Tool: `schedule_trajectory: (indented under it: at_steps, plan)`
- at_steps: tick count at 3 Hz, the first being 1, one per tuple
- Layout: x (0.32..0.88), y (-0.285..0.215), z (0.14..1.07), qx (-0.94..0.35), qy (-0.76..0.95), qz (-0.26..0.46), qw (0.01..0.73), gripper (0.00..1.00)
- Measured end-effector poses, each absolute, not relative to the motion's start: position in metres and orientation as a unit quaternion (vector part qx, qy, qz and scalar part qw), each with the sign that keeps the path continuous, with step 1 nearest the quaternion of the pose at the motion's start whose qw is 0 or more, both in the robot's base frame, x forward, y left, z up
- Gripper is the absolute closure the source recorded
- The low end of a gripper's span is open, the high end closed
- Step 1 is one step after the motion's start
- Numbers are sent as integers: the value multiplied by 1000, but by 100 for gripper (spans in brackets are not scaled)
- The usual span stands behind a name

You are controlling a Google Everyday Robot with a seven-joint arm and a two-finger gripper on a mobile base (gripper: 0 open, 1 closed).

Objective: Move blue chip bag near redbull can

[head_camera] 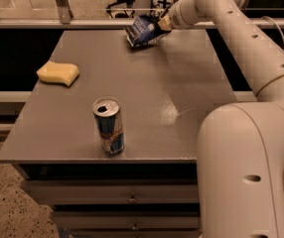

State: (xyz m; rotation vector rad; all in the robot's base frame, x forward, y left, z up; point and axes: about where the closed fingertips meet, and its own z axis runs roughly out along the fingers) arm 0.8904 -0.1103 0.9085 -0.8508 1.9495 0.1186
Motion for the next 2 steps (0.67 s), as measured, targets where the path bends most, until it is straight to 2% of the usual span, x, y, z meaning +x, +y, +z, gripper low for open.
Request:
schedule_trajectory:
  at_steps: [2]
  plan:
    - [819, -97, 940, -413, 760, 103, 491, 100]
